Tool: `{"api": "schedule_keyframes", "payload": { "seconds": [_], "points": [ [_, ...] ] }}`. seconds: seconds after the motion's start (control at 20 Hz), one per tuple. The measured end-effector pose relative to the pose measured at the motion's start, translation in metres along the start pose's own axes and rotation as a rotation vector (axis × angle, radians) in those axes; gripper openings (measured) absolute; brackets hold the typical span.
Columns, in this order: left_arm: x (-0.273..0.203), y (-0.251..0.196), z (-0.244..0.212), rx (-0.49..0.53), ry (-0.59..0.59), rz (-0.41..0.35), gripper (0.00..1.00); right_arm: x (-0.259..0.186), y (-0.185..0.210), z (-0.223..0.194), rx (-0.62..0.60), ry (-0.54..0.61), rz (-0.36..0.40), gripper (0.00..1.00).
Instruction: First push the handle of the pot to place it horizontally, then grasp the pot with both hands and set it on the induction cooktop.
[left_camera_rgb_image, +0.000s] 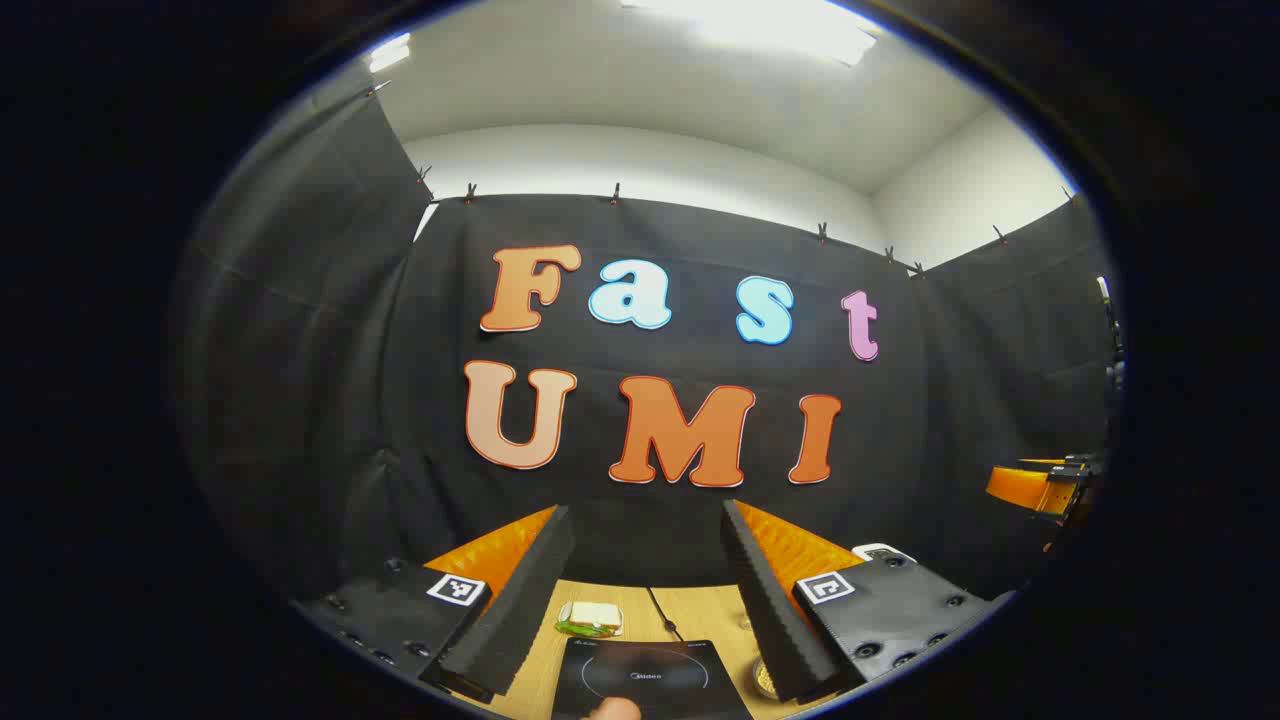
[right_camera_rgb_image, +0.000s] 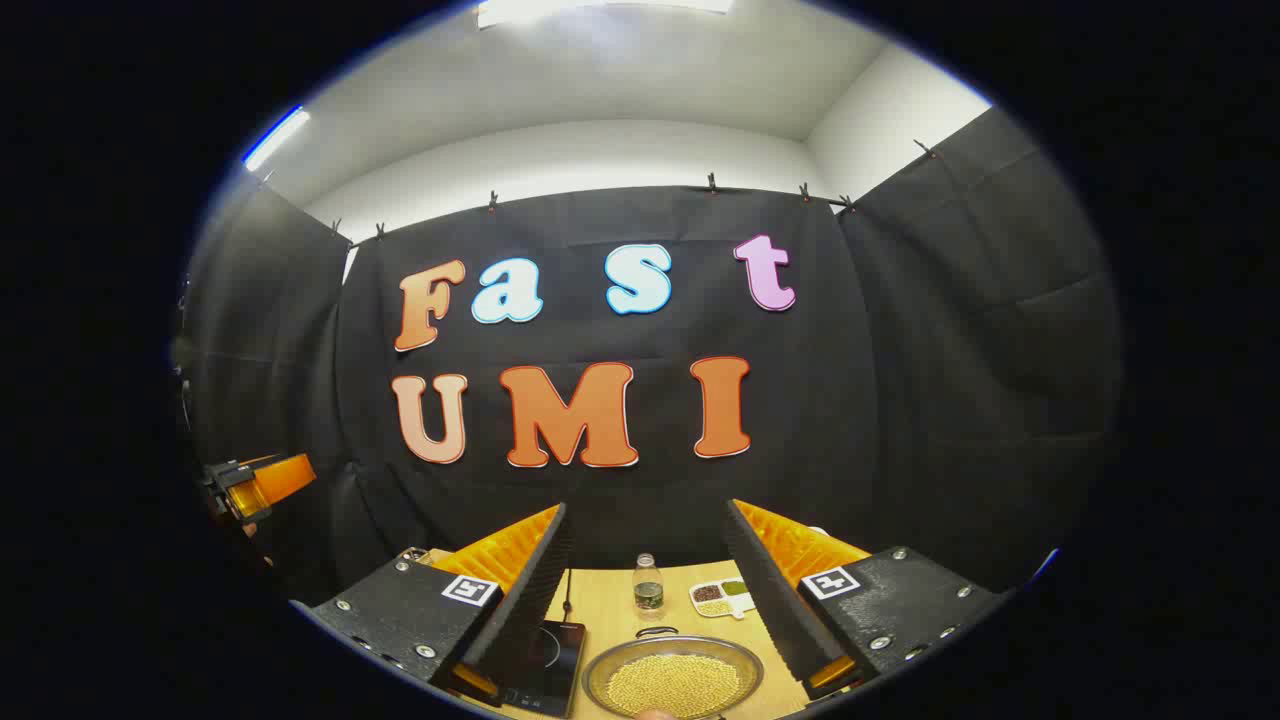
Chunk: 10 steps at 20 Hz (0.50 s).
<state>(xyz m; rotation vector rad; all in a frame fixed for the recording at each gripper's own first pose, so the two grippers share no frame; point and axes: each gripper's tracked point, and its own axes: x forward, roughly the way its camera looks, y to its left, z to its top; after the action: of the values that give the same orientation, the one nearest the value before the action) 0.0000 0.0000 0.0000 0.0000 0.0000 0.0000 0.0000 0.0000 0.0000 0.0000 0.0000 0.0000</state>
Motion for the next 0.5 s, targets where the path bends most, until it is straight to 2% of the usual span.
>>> {"api": "schedule_keyframes", "payload": {
  "seconds": [0.15, 0.5],
  "points": [
    [0.0014, 0.0057, -0.0008, 0.005, 0.006, 0.021, 0.98, -0.0004, 0.0005, 0.0003, -0.008, -0.002, 0.004, 0.95],
    [0.0012, -0.0002, 0.0024, 0.017, -0.005, 0.005, 0.98, 0.0004, -0.0045, 0.003, -0.023, -0.015, -0.018, 0.95]
  ]
}}
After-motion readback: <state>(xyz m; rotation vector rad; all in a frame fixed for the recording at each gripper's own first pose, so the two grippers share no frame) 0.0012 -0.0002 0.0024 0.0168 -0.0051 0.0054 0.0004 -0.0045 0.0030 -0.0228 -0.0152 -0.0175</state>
